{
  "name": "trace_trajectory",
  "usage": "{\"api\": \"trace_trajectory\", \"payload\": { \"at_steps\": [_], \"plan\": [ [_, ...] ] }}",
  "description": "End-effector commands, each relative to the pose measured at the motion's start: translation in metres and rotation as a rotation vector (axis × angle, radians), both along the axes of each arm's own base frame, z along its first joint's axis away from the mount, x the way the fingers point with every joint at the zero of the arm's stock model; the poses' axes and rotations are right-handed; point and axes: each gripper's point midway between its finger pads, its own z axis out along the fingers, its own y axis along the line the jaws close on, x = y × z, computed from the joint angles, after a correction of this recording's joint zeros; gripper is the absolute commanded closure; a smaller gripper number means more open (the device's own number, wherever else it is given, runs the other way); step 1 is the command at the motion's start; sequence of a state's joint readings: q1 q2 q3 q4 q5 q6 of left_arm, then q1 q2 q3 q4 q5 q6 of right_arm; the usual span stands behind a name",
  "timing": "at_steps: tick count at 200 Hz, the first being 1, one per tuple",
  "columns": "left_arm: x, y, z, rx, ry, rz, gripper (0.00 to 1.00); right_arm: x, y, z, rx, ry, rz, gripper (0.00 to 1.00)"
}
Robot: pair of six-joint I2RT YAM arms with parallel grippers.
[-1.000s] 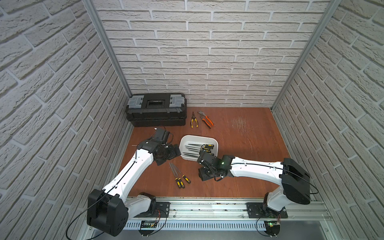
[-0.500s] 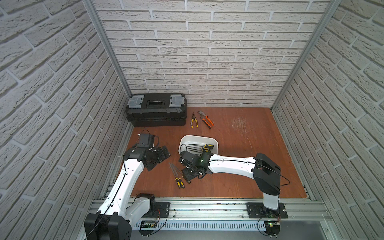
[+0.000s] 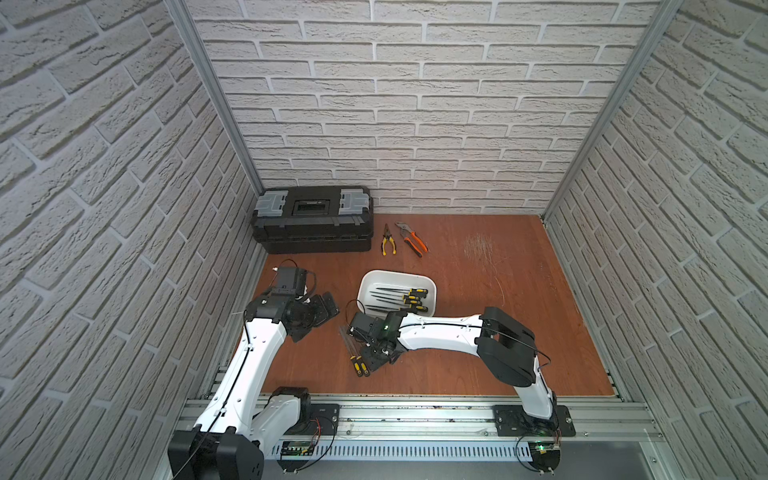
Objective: Put the file tool into the storage box
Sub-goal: Pick up the file tool from the center of the board.
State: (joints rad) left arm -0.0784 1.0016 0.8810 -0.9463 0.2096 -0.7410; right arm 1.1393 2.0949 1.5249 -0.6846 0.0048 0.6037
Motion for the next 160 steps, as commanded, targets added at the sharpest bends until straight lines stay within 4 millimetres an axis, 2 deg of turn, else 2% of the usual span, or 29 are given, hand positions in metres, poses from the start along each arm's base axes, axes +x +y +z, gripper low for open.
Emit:
{"api": "trace_trajectory", "payload": {
  "at_steps": [1,22,47,81,124,130,133,160],
  "plan": [
    [0.001,0.004,0.011,0.029,-0.023,-0.019,0.02,0.002,-0.002,-0.004,-0.034,-0.018,-0.010,0.55],
    [0.003,0.007,0.017,0.042,-0.036,-0.017,0.02,0.002,-0.002,-0.009,-0.045,-0.011,-0.003,0.59],
    [0.008,0.010,0.033,0.058,-0.079,-0.010,0.02,0.003,-0.003,-0.011,-0.058,-0.025,0.019,0.67],
    [0.018,0.012,0.056,0.063,-0.127,-0.005,0.02,0.004,-0.004,0.004,-0.045,-0.055,0.096,0.78],
    [0.031,0.014,0.080,0.067,-0.194,0.016,0.02,0.001,-0.010,0.042,-0.017,-0.111,0.251,0.84],
    [0.033,0.014,0.083,0.064,-0.200,0.022,0.02,-0.001,-0.011,0.043,-0.024,-0.108,0.277,0.84],
    [0.034,0.014,0.084,0.063,-0.204,0.024,0.02,-0.001,-0.010,0.056,0.001,-0.122,0.288,0.84],
    [0.044,0.012,0.094,0.044,-0.236,0.041,0.02,-0.011,-0.010,0.090,0.054,-0.131,0.411,0.85]
  ]
}}
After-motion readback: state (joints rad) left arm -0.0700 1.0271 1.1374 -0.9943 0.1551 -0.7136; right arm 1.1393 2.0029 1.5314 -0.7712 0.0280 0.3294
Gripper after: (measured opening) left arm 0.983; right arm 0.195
